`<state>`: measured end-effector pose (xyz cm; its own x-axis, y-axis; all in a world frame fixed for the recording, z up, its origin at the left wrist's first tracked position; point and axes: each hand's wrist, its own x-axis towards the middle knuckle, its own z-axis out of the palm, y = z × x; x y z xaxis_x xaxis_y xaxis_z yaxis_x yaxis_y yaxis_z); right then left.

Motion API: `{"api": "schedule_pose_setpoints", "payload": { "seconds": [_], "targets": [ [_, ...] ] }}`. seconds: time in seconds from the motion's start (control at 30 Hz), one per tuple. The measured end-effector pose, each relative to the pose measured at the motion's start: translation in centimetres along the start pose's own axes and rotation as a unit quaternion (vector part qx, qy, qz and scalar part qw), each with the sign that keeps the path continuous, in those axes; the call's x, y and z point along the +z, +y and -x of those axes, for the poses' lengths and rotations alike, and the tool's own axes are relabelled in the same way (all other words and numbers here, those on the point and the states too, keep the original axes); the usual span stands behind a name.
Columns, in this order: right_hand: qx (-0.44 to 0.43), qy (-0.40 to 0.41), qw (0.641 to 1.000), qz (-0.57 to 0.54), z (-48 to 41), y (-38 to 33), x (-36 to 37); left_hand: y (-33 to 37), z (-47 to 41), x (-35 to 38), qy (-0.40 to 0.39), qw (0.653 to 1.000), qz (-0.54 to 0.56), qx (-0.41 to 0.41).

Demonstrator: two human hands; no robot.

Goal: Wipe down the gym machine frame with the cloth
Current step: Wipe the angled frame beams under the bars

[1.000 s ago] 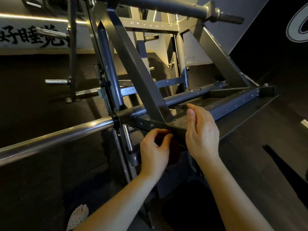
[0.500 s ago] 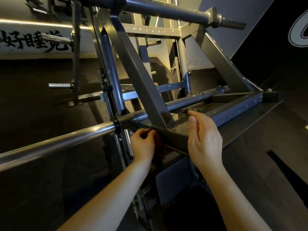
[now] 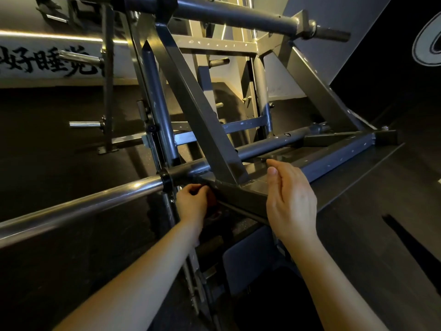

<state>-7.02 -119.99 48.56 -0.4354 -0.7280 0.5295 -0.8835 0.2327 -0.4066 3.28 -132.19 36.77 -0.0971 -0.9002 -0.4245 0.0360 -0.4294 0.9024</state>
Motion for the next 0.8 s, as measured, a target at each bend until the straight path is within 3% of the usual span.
{"api": "schedule_pose_setpoints", "payload": {
  "seconds": [0.07, 0.2, 0.37, 0.5, 0.57, 0.63, 0.8],
  "targets": [
    [0.003, -0.003, 1.0, 0.001, 0.1, 0.0, -0.1, -0.1, 0.3, 0.1, 0.006, 1.0, -0.026, 0.01],
    [-0.001, 0.004, 1.0, 0.007, 0.0, 0.1, 0.0, -1.1, 6.1, 0.1, -0.067, 0.981, -0.022, 0.179],
    [0.006, -0.012, 1.0, 0.016, 0.1, -0.1, -0.1, 0.0, 0.0, -0.1, 0.005, 0.995, -0.06, 0.083],
    [0.007, -0.003, 1.0, 0.019, 0.1, 0.0, -0.1, -1.5, 4.0, 0.3, -0.06, 0.98, -0.023, 0.188],
    [0.012, -0.01, 1.0, 0.025, 0.0, 0.0, 0.0, -1.7, 3.1, 0.4, -0.038, 0.985, -0.005, 0.167],
    [0.013, -0.014, 1.0, 0.023, 0.0, -0.1, 0.0, -1.4, 0.6, 0.3, -0.002, 0.995, -0.013, 0.097],
    [0.022, -0.014, 0.999, 0.028, 0.1, 0.1, -0.1, -1.9, -2.8, 0.0, 0.01, 0.998, -0.056, 0.01]
  ]
}}
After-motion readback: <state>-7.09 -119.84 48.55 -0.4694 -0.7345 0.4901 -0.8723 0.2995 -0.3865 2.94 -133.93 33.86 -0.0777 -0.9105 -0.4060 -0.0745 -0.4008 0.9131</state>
